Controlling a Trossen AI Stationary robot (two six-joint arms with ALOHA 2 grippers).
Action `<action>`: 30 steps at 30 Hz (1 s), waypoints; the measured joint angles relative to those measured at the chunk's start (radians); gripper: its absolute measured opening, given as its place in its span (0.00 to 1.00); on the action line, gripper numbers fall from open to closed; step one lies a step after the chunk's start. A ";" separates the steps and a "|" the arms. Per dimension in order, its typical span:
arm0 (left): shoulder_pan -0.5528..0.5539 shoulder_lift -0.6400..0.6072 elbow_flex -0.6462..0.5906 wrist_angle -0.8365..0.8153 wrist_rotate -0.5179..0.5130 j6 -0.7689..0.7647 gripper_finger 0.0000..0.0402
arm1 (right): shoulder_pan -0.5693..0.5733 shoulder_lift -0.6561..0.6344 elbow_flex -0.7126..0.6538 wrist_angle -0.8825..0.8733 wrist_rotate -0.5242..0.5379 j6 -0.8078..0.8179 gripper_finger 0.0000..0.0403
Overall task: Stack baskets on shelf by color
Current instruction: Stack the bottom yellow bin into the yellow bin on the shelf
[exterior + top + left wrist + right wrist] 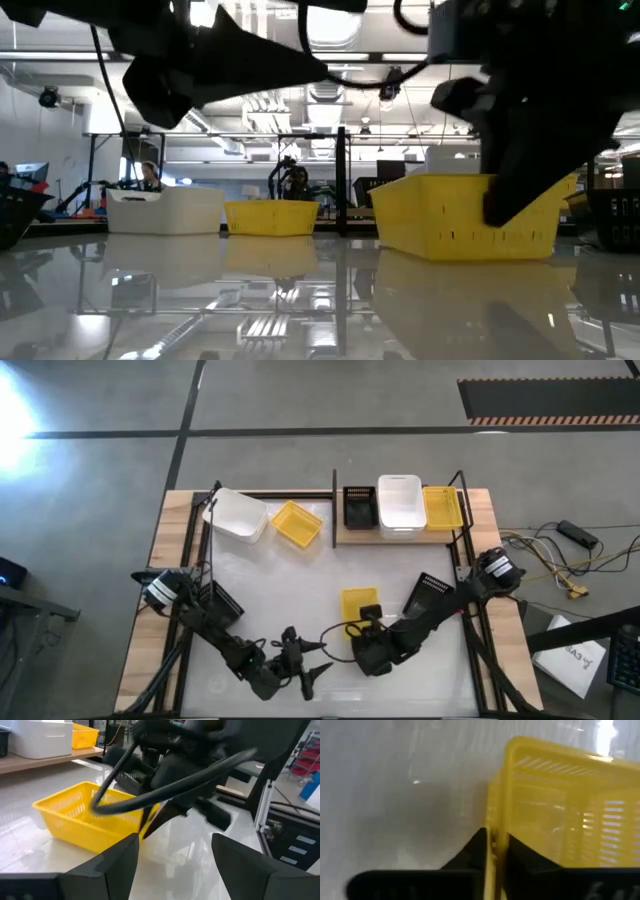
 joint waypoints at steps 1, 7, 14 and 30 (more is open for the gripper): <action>0.000 0.000 0.000 -0.004 0.000 0.000 0.59 | 0.010 -0.008 0.001 -0.011 0.001 0.001 0.04; 0.001 0.000 -0.005 -0.011 0.002 0.000 0.59 | 0.099 -0.129 -0.006 -0.121 0.022 0.083 0.02; 0.014 0.000 0.003 -0.010 0.004 0.036 0.59 | 0.158 -0.347 -0.010 -0.486 0.202 0.240 0.02; 0.088 0.000 0.017 -0.010 0.072 0.082 0.59 | -0.601 -0.680 -0.003 -0.853 0.165 -0.356 0.02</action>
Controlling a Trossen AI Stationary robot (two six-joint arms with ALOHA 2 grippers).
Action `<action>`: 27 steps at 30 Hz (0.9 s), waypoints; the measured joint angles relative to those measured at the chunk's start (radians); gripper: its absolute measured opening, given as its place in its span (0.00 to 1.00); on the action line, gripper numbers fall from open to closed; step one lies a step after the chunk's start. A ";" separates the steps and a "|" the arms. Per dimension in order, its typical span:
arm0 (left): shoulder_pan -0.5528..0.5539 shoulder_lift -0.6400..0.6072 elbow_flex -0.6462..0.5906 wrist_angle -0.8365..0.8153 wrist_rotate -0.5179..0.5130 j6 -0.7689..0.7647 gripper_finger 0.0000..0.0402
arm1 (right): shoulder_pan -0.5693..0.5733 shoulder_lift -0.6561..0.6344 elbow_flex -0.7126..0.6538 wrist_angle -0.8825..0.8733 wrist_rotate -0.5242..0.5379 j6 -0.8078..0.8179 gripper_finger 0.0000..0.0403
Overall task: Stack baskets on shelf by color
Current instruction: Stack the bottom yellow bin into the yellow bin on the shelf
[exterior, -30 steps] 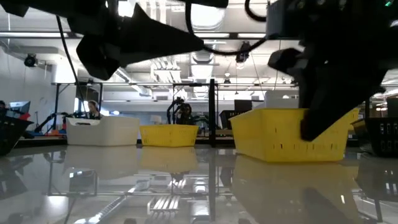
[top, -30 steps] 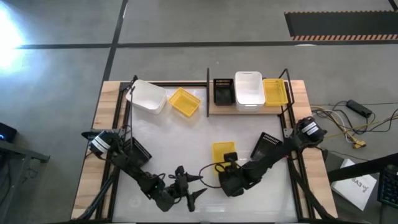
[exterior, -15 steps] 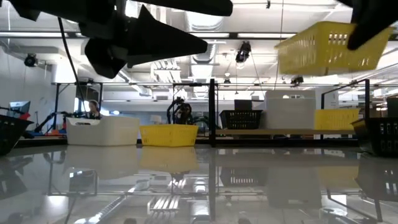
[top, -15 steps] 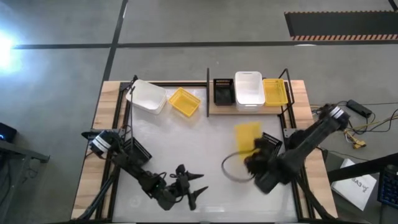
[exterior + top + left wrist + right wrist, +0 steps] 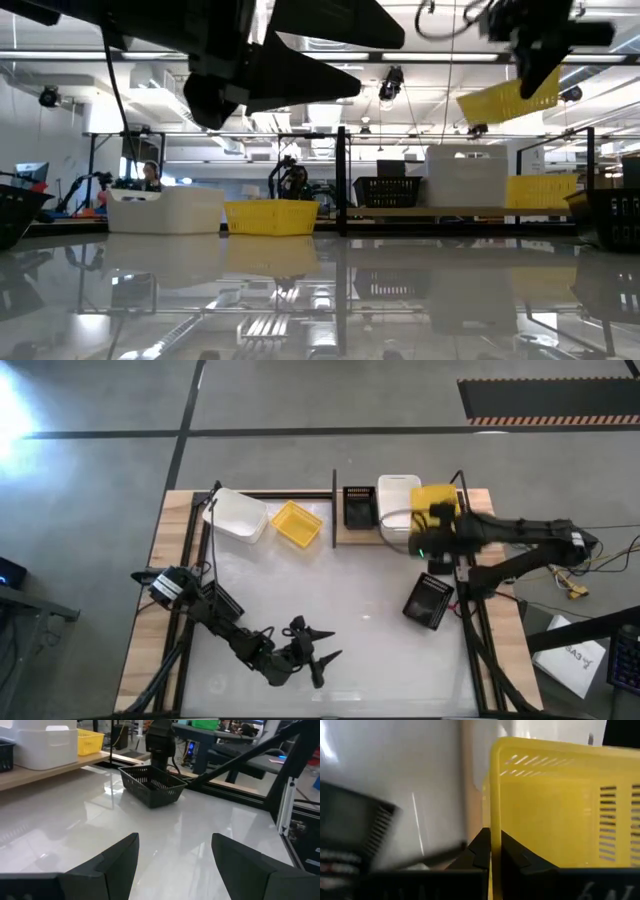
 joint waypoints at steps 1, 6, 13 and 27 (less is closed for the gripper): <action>0.003 0.000 0.000 0.001 0.005 0.000 0.59 | -0.067 0.010 0.008 -0.002 0.000 -0.078 0.02; 0.007 0.000 0.000 0.001 0.011 0.000 0.59 | -0.369 0.090 0.056 -0.006 -0.009 -0.426 0.02; 0.008 0.000 0.000 0.001 0.011 0.001 0.59 | -0.616 0.193 0.072 -0.023 -0.049 -0.618 0.02; 0.008 0.000 0.000 0.001 0.015 0.001 0.59 | -0.739 0.307 0.065 0.060 -0.123 -0.726 0.02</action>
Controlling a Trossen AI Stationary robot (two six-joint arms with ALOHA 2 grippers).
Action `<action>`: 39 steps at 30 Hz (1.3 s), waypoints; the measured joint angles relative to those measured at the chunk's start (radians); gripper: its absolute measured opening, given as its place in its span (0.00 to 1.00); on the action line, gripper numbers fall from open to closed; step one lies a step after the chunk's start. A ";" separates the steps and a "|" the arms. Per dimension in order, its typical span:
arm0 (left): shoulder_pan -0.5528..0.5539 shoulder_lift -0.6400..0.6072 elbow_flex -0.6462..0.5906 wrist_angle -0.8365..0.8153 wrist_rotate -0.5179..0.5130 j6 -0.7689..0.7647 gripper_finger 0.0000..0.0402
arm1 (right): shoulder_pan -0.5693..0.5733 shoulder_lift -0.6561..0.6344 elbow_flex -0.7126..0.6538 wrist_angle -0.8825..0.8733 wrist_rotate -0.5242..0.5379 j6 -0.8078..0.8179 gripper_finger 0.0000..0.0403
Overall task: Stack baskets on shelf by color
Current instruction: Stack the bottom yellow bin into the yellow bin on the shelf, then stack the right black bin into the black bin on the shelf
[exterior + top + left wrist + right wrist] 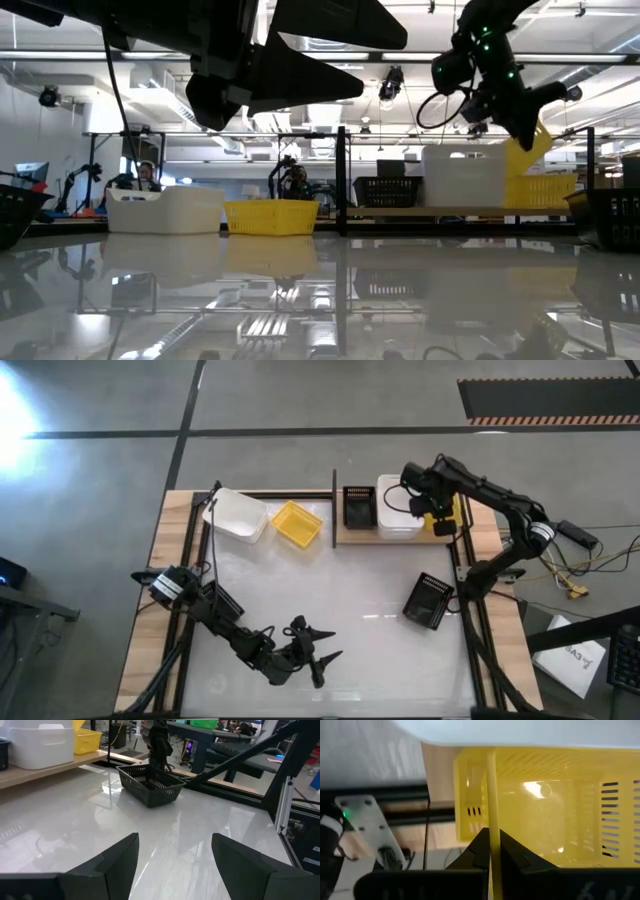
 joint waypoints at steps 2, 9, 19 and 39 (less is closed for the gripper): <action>0.000 0.000 0.000 0.000 0.000 0.000 0.59 | -0.015 0.003 -0.001 0.016 -0.023 0.000 0.02; -0.001 0.000 0.000 0.000 0.000 0.000 0.59 | -0.047 -0.006 -0.001 0.018 -0.076 0.005 0.02; -0.001 0.000 0.000 0.000 0.001 0.000 0.59 | -0.055 -0.007 -0.034 0.075 -0.112 0.008 0.02; -0.002 0.000 0.006 0.002 0.008 -0.002 0.59 | -0.074 -0.029 -0.098 0.106 -0.090 0.028 0.21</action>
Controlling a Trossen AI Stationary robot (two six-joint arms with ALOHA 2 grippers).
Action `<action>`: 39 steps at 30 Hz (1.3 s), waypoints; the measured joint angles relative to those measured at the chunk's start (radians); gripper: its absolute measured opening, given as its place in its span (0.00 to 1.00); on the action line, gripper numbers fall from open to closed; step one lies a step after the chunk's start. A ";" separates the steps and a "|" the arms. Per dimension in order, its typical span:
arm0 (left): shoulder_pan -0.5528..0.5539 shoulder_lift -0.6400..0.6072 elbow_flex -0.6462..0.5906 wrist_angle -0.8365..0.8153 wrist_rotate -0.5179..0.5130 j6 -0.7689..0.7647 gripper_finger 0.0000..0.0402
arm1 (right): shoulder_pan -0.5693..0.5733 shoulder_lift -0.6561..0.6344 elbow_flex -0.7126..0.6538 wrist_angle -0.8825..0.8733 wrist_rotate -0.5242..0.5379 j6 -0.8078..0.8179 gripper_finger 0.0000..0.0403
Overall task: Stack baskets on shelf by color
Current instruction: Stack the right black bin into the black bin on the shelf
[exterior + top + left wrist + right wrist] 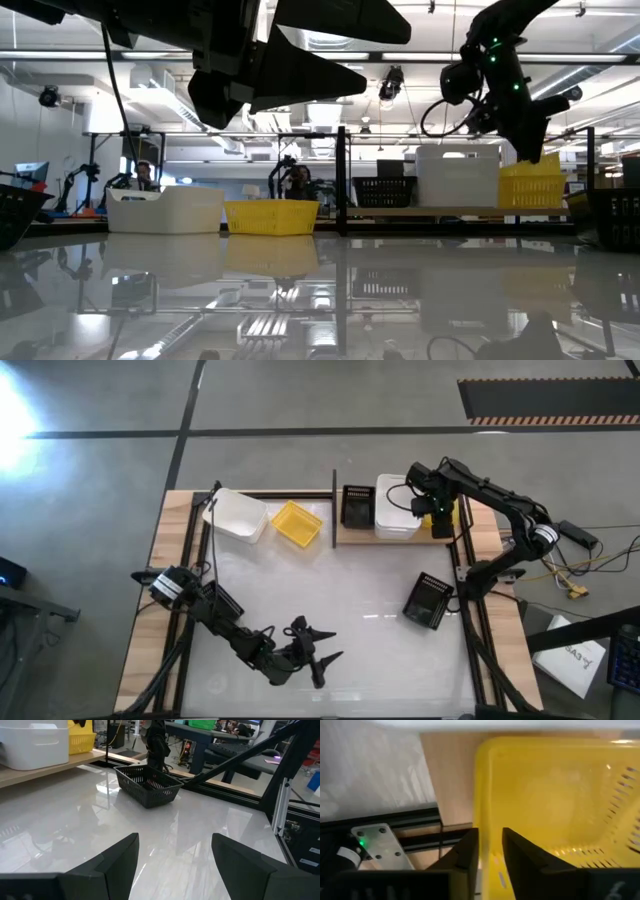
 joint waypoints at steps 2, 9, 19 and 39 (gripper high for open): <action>0.000 0.000 0.000 0.000 0.001 0.000 0.59 | 0.000 -0.011 0.000 -0.001 0.036 0.009 0.25; 0.001 0.000 0.000 0.000 0.002 0.000 0.59 | 0.000 -0.082 0.001 -0.001 0.022 0.050 0.29; 0.004 0.000 0.000 0.004 0.001 0.000 0.59 | 0.110 -0.184 0.001 -0.030 -0.087 0.443 0.22; 0.004 0.000 0.000 0.003 0.001 0.001 0.59 | 1.392 -0.448 -0.349 0.351 0.121 1.500 0.02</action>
